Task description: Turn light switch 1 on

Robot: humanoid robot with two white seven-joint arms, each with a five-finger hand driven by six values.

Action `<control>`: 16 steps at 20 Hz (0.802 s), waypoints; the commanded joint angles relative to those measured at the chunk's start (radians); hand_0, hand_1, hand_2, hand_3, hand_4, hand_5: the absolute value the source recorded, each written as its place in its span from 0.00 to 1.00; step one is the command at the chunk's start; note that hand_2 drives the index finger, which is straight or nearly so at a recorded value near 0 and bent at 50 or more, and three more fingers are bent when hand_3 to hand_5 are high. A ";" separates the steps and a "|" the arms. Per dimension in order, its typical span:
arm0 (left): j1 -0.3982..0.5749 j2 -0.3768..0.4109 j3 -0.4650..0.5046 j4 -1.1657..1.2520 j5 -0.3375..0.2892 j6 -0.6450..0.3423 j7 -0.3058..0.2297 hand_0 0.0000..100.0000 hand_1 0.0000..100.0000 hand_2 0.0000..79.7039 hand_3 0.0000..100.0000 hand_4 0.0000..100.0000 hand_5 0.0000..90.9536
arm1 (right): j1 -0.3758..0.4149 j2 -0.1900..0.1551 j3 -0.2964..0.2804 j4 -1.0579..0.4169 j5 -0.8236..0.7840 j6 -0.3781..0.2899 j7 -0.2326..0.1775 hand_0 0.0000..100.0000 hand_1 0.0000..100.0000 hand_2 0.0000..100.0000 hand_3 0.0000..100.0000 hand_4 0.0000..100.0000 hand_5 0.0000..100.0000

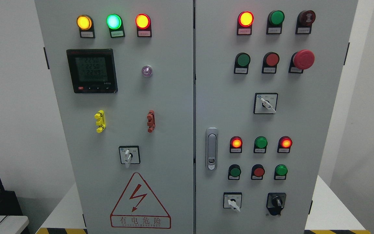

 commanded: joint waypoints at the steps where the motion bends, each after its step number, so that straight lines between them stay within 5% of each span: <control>1: 0.000 -0.018 0.001 0.003 -0.001 0.004 0.000 0.34 0.07 0.00 0.00 0.00 0.00 | 0.000 0.001 0.017 0.000 -0.025 0.000 0.001 0.12 0.39 0.00 0.00 0.00 0.00; 16: 0.000 -0.018 0.001 0.005 -0.001 0.004 0.002 0.34 0.07 0.00 0.00 0.00 0.00 | 0.000 0.000 0.017 0.000 -0.025 0.000 0.001 0.12 0.39 0.00 0.00 0.00 0.00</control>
